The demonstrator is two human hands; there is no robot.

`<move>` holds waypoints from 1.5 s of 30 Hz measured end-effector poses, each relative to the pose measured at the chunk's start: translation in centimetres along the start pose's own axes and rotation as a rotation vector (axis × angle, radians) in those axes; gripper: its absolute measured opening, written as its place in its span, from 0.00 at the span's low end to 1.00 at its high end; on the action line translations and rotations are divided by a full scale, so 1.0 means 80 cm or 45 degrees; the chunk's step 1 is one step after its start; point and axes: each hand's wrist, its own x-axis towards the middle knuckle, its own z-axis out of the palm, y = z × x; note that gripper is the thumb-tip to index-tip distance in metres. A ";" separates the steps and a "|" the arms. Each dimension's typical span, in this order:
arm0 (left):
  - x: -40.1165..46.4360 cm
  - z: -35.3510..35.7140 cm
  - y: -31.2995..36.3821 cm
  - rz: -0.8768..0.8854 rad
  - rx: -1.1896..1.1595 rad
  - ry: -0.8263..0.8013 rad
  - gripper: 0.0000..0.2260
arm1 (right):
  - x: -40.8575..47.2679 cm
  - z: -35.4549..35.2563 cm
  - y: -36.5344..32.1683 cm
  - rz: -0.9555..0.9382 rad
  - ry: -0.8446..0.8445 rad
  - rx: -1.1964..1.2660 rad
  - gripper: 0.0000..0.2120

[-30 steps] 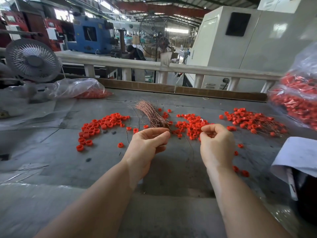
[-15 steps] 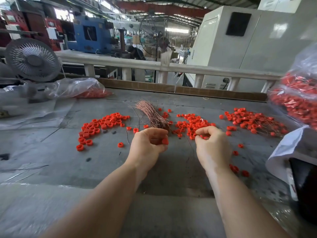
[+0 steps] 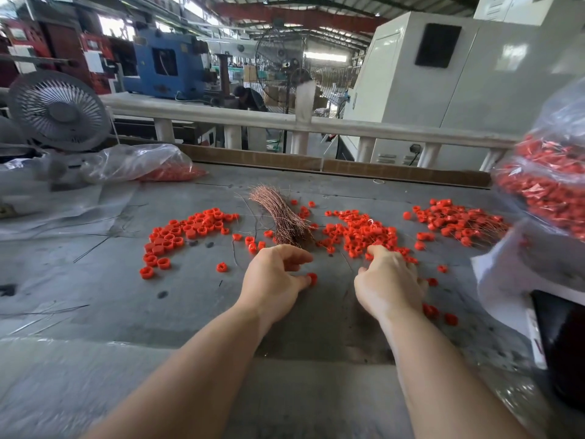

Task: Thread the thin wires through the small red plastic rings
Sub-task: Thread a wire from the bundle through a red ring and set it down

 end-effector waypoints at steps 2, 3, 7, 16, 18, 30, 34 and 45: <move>0.000 0.000 0.000 -0.002 0.007 0.002 0.11 | 0.000 0.003 -0.001 -0.069 -0.011 -0.001 0.19; 0.000 -0.001 0.000 -0.001 0.013 0.002 0.11 | -0.001 0.004 -0.001 -0.107 -0.014 0.000 0.19; 0.001 0.000 -0.001 0.012 0.034 0.011 0.10 | -0.001 0.008 -0.003 -0.246 -0.013 0.027 0.19; 0.002 0.000 0.000 0.015 0.038 0.040 0.10 | -0.004 0.010 -0.004 -0.365 -0.031 0.103 0.19; 0.002 -0.001 -0.001 0.014 0.039 0.047 0.09 | -0.005 0.010 -0.004 -0.355 -0.011 0.109 0.18; 0.000 -0.001 0.001 0.031 0.059 0.051 0.08 | -0.005 -0.001 -0.006 -0.296 0.240 0.594 0.07; 0.000 -0.001 0.002 0.041 0.043 0.044 0.08 | -0.008 -0.001 -0.009 -0.394 0.180 0.662 0.11; 0.002 0.002 0.001 0.071 -0.021 0.043 0.07 | -0.013 0.002 -0.012 -0.564 0.085 0.736 0.10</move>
